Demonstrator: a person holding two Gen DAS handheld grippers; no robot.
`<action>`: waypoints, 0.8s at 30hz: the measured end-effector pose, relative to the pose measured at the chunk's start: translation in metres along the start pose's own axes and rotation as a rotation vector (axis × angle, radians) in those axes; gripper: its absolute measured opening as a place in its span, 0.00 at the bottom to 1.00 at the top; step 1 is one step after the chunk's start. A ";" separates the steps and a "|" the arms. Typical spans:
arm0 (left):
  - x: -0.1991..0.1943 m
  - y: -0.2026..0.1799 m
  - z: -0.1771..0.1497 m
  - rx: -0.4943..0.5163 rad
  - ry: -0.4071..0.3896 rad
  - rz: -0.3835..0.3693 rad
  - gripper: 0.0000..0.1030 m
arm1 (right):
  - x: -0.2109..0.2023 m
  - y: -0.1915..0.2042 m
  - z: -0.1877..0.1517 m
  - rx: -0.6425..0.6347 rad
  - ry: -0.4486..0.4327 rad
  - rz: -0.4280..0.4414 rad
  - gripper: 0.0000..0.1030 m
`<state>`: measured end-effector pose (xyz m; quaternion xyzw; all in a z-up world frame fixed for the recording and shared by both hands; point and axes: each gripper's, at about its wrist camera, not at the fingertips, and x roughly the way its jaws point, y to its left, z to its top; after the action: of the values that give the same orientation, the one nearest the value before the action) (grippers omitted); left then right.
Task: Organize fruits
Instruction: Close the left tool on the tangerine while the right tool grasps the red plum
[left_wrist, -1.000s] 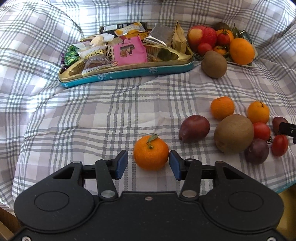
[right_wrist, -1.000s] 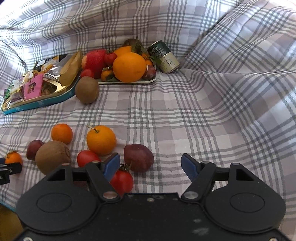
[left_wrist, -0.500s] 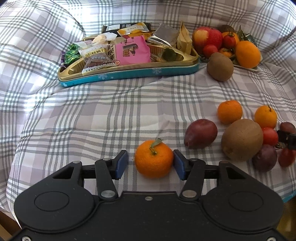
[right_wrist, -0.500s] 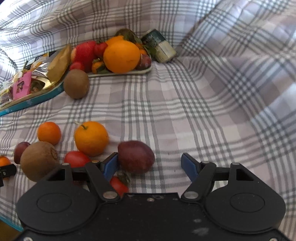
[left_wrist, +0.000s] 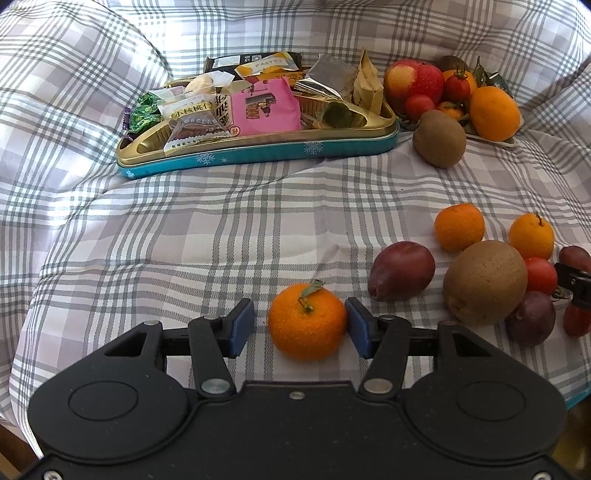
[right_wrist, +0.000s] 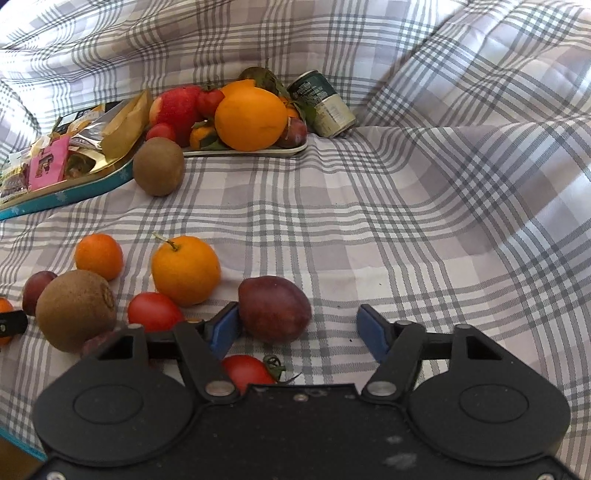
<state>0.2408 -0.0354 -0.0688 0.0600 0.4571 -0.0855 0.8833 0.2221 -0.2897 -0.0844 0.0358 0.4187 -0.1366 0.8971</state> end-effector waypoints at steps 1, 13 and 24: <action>0.000 0.000 0.000 -0.001 0.000 -0.008 0.54 | -0.001 0.001 0.000 -0.007 -0.002 0.009 0.54; -0.025 0.002 0.001 -0.015 -0.054 -0.022 0.48 | -0.017 -0.001 0.008 0.001 -0.037 0.019 0.39; -0.087 0.005 -0.005 -0.012 -0.129 -0.043 0.49 | -0.082 -0.013 0.000 0.019 -0.129 0.058 0.39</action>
<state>0.1881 -0.0209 -0.0006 0.0391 0.4007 -0.1054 0.9093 0.1684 -0.2841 -0.0220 0.0476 0.3573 -0.1166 0.9254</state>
